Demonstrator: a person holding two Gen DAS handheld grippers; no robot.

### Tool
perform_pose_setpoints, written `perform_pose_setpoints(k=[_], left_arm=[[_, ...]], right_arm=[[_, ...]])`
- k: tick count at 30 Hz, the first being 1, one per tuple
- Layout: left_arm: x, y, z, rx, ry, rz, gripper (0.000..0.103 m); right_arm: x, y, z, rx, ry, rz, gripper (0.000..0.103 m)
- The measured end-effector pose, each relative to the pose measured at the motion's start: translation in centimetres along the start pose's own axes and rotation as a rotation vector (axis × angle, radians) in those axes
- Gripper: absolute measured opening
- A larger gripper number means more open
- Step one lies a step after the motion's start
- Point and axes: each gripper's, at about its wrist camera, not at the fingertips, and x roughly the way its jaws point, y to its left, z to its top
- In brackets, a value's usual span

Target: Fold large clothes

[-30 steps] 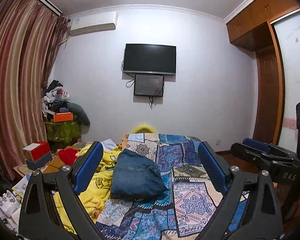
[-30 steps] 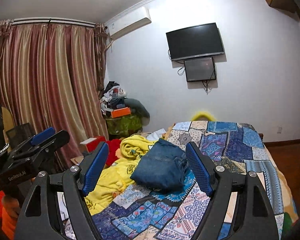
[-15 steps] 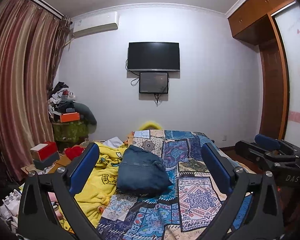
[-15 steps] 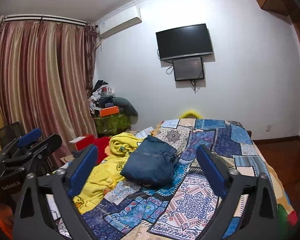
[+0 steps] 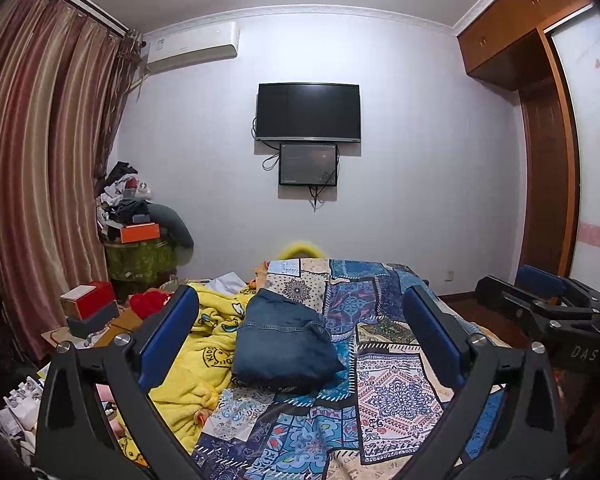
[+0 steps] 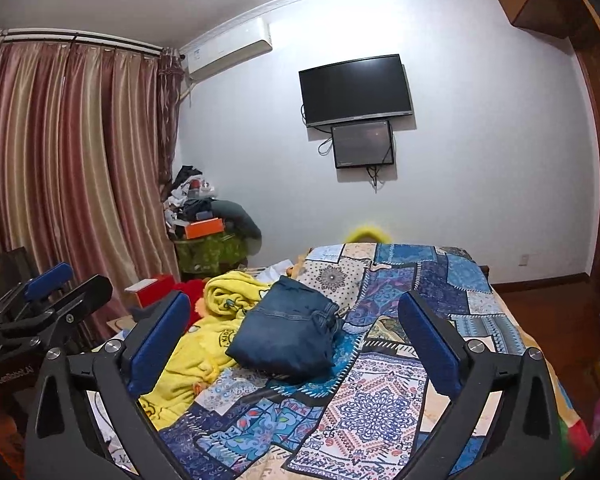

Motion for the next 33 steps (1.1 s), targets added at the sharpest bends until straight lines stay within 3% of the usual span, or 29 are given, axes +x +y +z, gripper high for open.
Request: perform_pose_setpoints(k=[33], left_arm=[[0.4, -0.54, 0.13, -0.017, 0.029, 0.005, 0.103]], right_arm=[[-0.65, -0.18, 0.26, 0.006, -0.01, -0.011, 0.103]])
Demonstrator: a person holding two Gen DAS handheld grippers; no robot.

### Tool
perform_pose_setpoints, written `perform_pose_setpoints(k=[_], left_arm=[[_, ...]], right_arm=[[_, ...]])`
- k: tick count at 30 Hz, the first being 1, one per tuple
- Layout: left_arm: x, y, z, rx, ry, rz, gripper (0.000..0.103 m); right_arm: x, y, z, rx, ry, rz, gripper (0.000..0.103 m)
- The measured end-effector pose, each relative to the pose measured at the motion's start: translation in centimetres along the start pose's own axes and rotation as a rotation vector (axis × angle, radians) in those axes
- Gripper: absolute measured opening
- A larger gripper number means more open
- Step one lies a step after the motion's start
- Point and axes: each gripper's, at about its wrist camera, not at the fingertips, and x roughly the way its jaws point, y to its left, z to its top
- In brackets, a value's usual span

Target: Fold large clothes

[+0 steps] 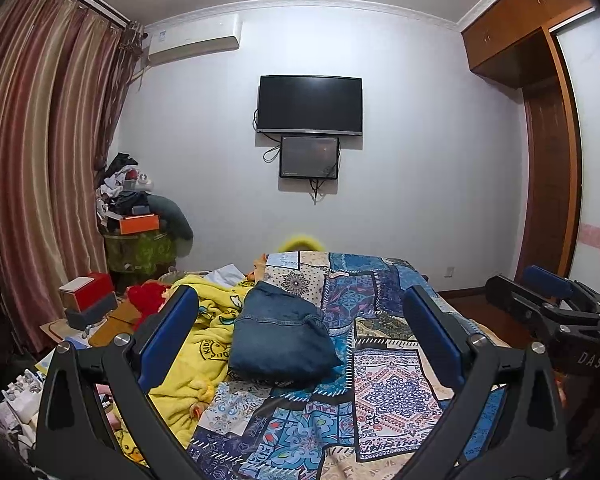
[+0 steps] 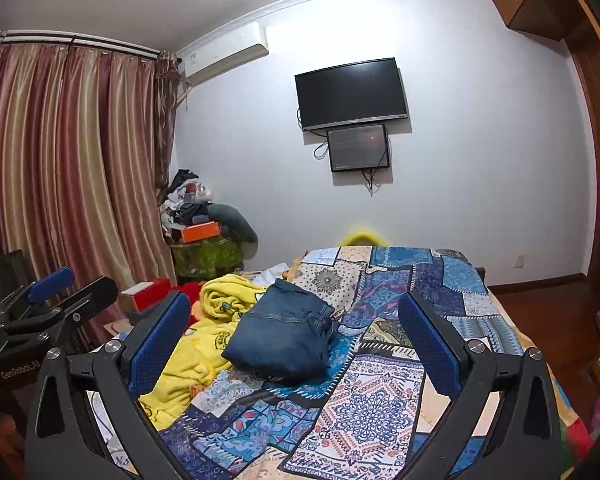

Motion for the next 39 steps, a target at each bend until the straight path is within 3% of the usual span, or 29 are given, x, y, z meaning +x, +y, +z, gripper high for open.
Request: perform_pose_setpoints(k=[39], left_arm=[[1.5, 0.6, -1.1, -0.045, 0.068, -0.085, 0.103]], right_arm=[[0.3, 0.1, -0.2, -0.001, 0.007, -0.012, 0.103]])
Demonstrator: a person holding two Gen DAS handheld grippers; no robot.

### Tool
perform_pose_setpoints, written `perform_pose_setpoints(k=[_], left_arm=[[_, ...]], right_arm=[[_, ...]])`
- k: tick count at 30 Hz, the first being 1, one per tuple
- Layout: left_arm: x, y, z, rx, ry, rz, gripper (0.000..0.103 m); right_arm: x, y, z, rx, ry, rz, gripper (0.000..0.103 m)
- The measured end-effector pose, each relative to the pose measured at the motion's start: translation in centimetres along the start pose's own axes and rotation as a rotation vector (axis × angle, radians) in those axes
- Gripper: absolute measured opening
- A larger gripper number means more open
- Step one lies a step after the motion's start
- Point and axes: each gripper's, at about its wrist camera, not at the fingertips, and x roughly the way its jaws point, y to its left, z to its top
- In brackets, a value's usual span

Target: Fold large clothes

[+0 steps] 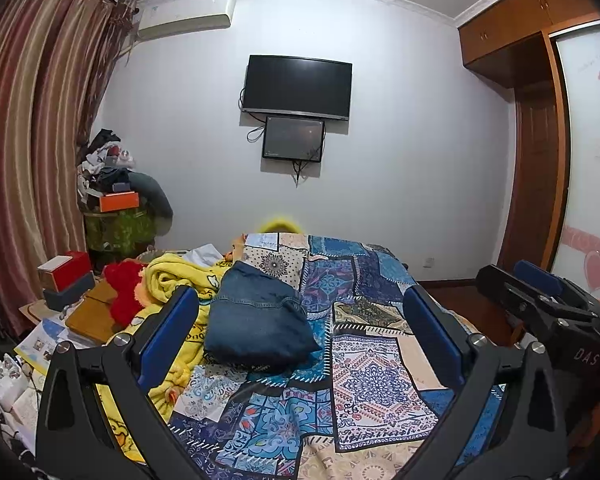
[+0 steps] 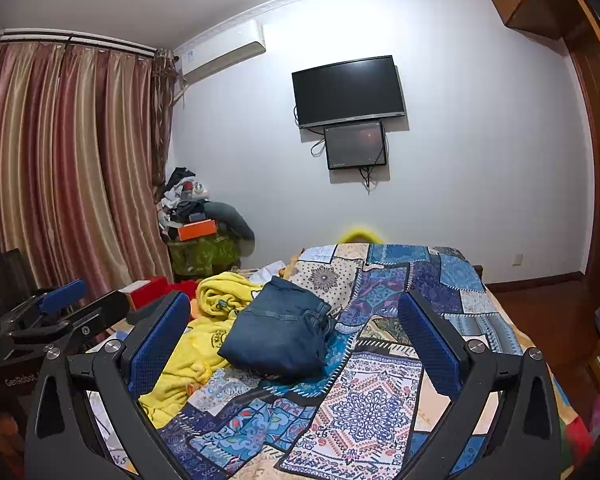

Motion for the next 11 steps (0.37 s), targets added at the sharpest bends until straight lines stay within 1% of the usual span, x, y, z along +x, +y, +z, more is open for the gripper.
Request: perform_pose_setpoints(k=[11], left_arm=[[0.72, 0.23, -0.42, 0.007, 0.019, -0.012, 0.103]], right_arm=[[0.52, 0.14, -0.25, -0.007, 0.014, -0.001, 0.103]])
